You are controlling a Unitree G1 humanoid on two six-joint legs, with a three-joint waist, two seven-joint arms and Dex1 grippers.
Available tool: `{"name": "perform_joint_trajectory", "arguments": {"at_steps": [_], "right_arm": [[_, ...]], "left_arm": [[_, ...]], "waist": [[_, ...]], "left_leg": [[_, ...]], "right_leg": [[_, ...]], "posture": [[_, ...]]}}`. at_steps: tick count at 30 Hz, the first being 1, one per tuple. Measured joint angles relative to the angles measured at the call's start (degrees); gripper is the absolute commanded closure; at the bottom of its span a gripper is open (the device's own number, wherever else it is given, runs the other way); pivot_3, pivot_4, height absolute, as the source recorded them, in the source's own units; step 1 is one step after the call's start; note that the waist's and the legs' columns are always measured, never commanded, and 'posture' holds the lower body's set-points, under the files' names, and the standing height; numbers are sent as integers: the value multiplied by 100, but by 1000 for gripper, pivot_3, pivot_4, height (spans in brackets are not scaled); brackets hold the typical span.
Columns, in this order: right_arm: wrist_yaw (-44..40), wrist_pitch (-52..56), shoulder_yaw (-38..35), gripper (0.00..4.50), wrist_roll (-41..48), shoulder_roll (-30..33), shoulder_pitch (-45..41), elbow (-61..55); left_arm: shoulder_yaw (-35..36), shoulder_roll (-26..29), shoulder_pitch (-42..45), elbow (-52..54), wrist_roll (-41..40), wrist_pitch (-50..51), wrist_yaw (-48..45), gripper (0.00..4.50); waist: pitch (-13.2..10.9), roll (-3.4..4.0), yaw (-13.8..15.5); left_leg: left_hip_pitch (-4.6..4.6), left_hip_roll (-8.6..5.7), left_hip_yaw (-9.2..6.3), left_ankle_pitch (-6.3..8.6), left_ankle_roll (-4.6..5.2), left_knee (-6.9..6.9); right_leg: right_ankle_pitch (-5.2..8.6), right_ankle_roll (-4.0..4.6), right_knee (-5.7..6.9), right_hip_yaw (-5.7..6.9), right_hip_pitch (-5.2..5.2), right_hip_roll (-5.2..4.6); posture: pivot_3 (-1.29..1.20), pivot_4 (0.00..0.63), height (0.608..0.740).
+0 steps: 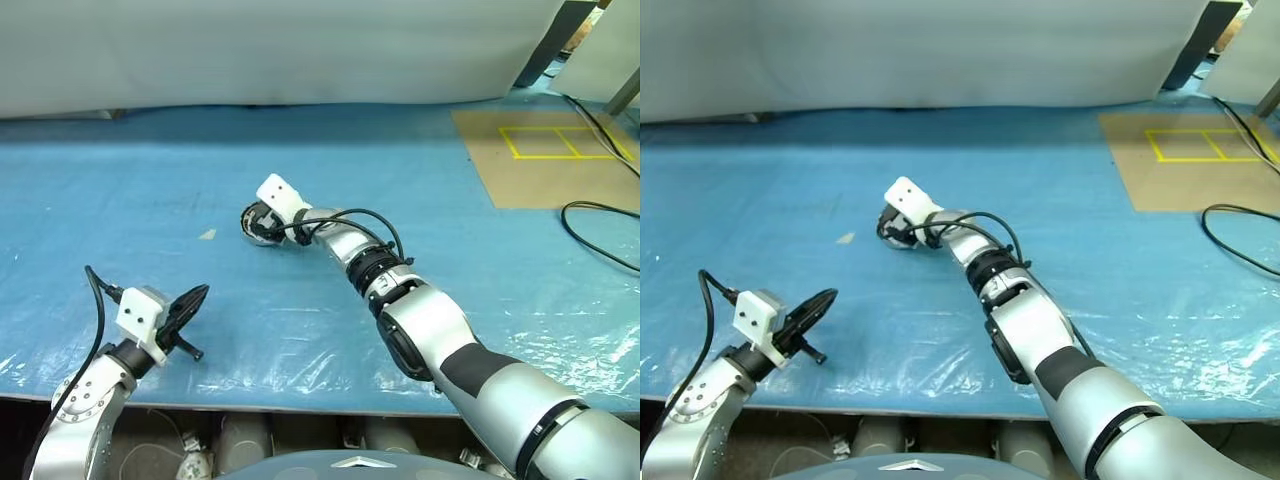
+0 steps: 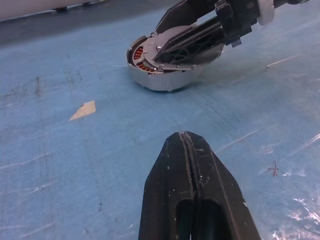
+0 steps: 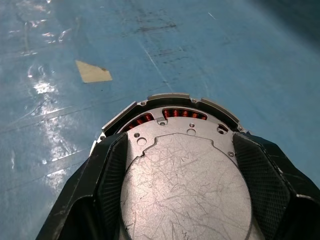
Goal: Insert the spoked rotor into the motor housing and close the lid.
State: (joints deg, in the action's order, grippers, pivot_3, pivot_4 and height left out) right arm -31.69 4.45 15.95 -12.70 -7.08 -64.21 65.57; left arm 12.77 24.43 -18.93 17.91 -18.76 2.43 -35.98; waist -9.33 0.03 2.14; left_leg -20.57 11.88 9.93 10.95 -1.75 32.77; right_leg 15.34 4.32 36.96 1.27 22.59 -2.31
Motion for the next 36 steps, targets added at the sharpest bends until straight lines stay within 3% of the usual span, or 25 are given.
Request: {"name": "perform_joint_trajectory", "arguments": {"at_steps": [8, 16, 26, 30, 36], "right_arm": [[-1262, -203, 509, 1496, -294, 425, 188, -538], [-3045, -217, 540, 1496, -237, 902, 486, -1027], [-5460, -1778, 497, 1496, 436, 1693, 978, -1208], [-5352, -2055, 501, 1496, 444, 1592, 869, -895], [-5002, -1614, 323, 1496, 568, 1187, 769, -610]], "left_arm": [[2, 20, -20, -55, 1, -10, -3, 4500], [8, 24, -49, -68, 7, -17, -1, 4500], [7, 33, -34, -134, 20, -19, -12, 4500], [-359, 32, 316, -304, 167, -4, -92, 4500], [-1067, -146, 1406, -883, 539, 124, -55, 4500]], "waist": [[28, 18, 15], [151, 43, 23], [173, 26, 40], [172, 25, 37], [168, 17, -76]], "left_leg": [[53, -4, 4, 3, -2, -21], [71, -8, 4, 6, -5, -42], [49, -7, 4, 10, -6, -48], [57, -4, 4, 9, -4, -46], [57, 0, 0, 9, -6, -52]], "right_leg": [[9, -7, -26, -1, -49, -3], [36, -10, -26, -3, -63, -5], [43, -7, -38, 7, -52, -5], [43, -7, -34, 8, -55, -5], [40, -2, -20, 7, -34, 1]], "posture": [[0, 150, 740], [0, 150, 740], [0, 150, 740], [0, 150, 740], [0, 150, 740]]}}
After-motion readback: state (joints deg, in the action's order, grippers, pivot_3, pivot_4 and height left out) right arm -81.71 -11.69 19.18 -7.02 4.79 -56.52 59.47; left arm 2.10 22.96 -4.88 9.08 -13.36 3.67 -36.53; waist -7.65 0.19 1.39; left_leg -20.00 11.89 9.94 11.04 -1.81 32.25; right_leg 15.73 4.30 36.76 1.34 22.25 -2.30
